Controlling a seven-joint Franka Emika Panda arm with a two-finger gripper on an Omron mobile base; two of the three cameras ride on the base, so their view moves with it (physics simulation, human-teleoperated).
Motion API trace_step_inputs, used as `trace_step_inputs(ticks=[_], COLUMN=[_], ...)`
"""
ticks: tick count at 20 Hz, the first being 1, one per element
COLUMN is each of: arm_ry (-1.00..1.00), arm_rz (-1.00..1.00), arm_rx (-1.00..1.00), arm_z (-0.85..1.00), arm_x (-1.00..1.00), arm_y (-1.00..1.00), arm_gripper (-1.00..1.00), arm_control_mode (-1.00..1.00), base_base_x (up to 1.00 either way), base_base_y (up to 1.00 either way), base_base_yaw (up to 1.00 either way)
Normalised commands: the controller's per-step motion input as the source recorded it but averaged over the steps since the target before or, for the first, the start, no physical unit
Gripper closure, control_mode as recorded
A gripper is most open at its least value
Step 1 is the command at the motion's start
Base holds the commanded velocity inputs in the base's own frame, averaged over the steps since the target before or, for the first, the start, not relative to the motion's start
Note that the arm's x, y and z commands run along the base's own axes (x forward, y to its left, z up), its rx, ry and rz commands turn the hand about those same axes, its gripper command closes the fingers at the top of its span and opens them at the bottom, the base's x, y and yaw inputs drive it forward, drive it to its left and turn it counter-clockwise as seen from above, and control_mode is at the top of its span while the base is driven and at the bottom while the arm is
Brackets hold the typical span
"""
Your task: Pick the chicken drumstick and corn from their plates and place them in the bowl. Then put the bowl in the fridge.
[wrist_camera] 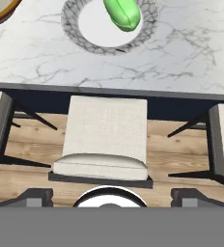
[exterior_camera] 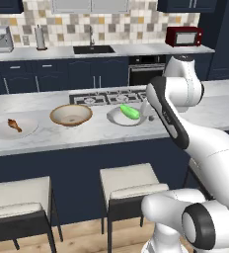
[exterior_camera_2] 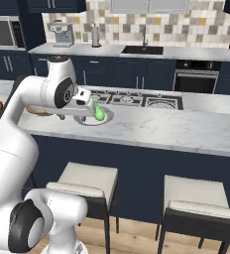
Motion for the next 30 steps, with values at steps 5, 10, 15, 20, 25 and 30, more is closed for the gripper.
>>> trace_step_inputs(ticks=[5,10,15,20,25,30], arm_ry=[0.00,0.00,0.00,0.00,0.00,0.00], arm_rz=[0.00,0.00,0.00,0.00,0.00,0.00], arm_rx=[0.00,0.00,0.00,0.00,0.00,0.00], arm_z=[0.00,0.00,0.00,0.00,0.00,0.00], arm_x=[0.00,0.00,0.00,0.00,0.00,0.00], arm_y=[0.00,0.00,0.00,0.00,0.00,0.00], arm_gripper=[-1.00,-1.00,-1.00,-1.00,-1.00,-1.00], arm_control_mode=[1.00,1.00,1.00,1.00,1.00,1.00], base_base_x=[-0.18,-0.06,0.00,0.02,0.13,0.38], base_base_y=[0.29,0.67,0.60,0.60,0.58,0.36], base_base_yaw=[0.00,0.00,0.00,0.00,-0.01,0.00])
